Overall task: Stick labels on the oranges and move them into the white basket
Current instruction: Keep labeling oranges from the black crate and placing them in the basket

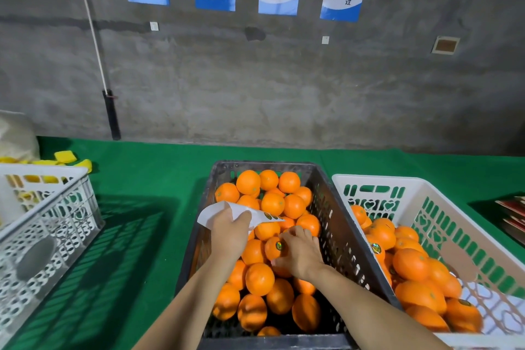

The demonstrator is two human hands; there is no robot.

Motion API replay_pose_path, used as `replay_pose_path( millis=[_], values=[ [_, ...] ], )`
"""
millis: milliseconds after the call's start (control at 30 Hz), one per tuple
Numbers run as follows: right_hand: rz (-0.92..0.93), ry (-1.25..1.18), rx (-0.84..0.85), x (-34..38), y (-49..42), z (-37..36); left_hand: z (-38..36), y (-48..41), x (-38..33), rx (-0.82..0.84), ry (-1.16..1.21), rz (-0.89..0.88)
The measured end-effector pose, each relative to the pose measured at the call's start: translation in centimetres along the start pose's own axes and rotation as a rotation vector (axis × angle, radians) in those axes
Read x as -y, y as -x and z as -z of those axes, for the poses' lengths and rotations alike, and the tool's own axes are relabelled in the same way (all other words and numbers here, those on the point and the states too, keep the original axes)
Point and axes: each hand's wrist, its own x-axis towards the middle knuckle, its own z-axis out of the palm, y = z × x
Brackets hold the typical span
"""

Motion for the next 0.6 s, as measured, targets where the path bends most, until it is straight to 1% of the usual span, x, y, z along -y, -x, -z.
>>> replay_pose_path(
  millis=[67, 133, 200, 267, 333, 400, 433, 500, 600],
  values=[
    [-0.059, -0.288, -0.079, -0.1, -0.2, 0.9, 0.2, 0.2, -0.3, -0.022, 0.029, -0.007],
    [-0.164, -0.6, -0.19, 0.3, -0.3, 2.3, 0.5, 0.4, -0.5, -0.05, 0.032, -0.029],
    [-0.277, -0.824, -0.331, 0.7, -0.1, 3.8, 0.7, 0.6, -0.7, -0.068, 0.011, -0.056],
    [-0.341, -1.094, -0.398, 0.8, 0.0, 5.4, 0.7, 0.9, -0.7, -0.058, -0.001, -0.081],
    [-0.329, -1.471, -0.41, 0.5, 0.0, 7.1, 0.7, 1.1, -0.7, -0.059, -0.021, -0.103],
    [-0.256, -1.829, -0.365, -0.1, -0.2, 8.4, 0.5, 1.1, -0.5, -0.064, -0.027, -0.119],
    [-0.231, -1.961, -0.336, -0.4, -0.2, 8.9, 0.5, 1.2, -0.5, -0.057, -0.024, -0.131],
    [-0.226, -2.157, -0.317, -1.2, -0.2, 9.3, 0.5, 1.3, -0.7, -0.035, -0.038, -0.147],
    [-0.253, -2.384, -0.339, -2.6, -0.1, 9.4, 0.4, 1.2, -0.6, -0.019, -0.065, -0.146]
  ],
)
